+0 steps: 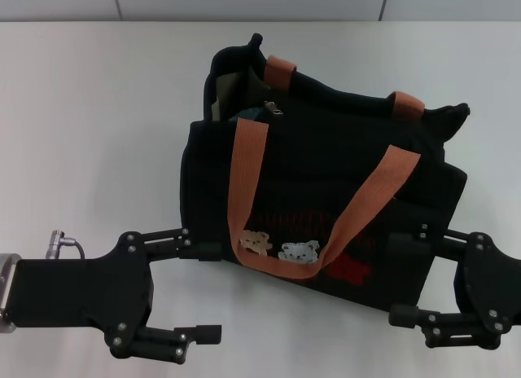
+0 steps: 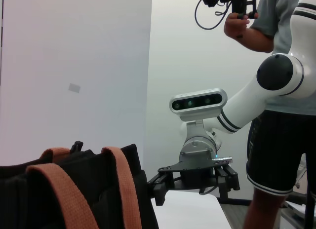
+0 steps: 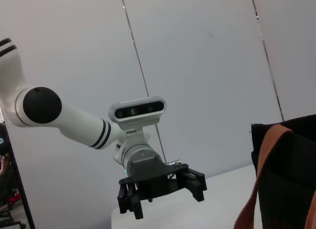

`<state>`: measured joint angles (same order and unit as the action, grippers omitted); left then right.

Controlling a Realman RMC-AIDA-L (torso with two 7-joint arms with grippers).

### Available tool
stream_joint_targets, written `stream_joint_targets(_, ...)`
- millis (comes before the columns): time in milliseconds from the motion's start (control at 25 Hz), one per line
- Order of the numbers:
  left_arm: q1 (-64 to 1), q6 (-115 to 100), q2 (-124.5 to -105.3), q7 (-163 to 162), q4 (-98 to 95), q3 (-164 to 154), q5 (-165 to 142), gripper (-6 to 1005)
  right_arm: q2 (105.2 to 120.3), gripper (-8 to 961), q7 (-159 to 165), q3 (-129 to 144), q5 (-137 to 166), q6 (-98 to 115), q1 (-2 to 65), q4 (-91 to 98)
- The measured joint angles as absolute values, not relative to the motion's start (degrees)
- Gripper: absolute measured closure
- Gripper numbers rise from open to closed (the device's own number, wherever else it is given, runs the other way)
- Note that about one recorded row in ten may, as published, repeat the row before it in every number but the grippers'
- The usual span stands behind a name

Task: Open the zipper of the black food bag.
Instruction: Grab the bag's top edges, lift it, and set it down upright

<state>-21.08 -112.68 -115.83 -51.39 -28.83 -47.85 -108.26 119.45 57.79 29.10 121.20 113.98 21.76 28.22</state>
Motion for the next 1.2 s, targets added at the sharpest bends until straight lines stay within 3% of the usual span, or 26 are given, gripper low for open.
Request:
stream_joint_targets(520,-20.2,-112.7,-116.14,-49.0,-28.6,-42.1,-108.2,179,119.44,110,57.7,29.2,121.1,113.6,21.8,28.1)
stream_joint_targets(760,-19.2,-109.0,-117.99,-46.8,-28.1,-25.8,-108.1,186,119.44,110,57.6,29.2,121.0,113.3,21.5,28.0)
stream_joint_targets(1200,-25.0,-97.3,-118.67,-41.8,-19.6,-28.9,-108.6,197,119.35,110,57.6,29.2,121.1,113.0,21.7,26.9)
